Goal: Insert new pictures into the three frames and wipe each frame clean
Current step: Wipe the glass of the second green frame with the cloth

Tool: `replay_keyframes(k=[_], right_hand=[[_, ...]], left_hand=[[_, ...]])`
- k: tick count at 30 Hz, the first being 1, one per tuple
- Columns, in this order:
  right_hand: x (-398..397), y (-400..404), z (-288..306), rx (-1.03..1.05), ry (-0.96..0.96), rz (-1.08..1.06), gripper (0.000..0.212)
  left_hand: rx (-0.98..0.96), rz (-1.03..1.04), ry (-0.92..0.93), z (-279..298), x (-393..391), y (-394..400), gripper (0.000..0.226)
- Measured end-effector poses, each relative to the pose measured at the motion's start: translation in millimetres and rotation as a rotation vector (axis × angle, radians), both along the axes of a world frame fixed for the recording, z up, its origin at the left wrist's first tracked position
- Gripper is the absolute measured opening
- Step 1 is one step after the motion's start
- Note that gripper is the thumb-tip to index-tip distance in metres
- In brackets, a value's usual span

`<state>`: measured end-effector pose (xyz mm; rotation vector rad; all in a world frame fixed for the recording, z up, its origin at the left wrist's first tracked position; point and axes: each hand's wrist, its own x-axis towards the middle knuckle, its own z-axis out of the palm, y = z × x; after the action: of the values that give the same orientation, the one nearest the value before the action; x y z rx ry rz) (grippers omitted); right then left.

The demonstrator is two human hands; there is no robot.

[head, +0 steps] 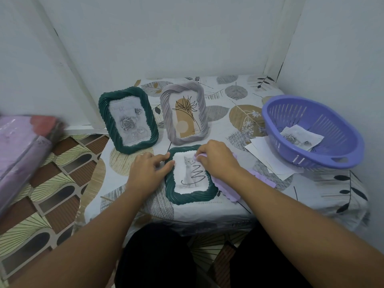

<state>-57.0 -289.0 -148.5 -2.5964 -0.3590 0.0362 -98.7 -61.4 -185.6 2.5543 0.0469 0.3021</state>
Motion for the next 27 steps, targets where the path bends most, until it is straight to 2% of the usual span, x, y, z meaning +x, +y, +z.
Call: replay_keyframes(k=[5,10,16,21,27], right_hand=[[-5.8,-2.6,0.4,0.0,0.041,0.117,0.011],[1.1,-1.9,1.9,0.063,0.004,0.023,0.012],[-3.0,-8.9,3.4,0.043,0.036,0.184,0.014],[1.2,-6.2,-0.2,0.087,-0.008,0.077,0.014],[-1.9,-12.5,-0.9,0.063,0.031,0.184,0.012]], left_hand=[[0.0,0.001,0.002,-0.7,0.9,0.8,0.042],[0.004,0.001,0.002,-1.1,0.2,0.3,0.042],[0.006,-0.002,0.0,-1.3,1.5,1.2,0.043],[0.01,0.001,0.002,-1.7,1.3,1.3,0.043],[-0.004,0.001,-0.006,-1.1,1.1,0.1,0.041]])
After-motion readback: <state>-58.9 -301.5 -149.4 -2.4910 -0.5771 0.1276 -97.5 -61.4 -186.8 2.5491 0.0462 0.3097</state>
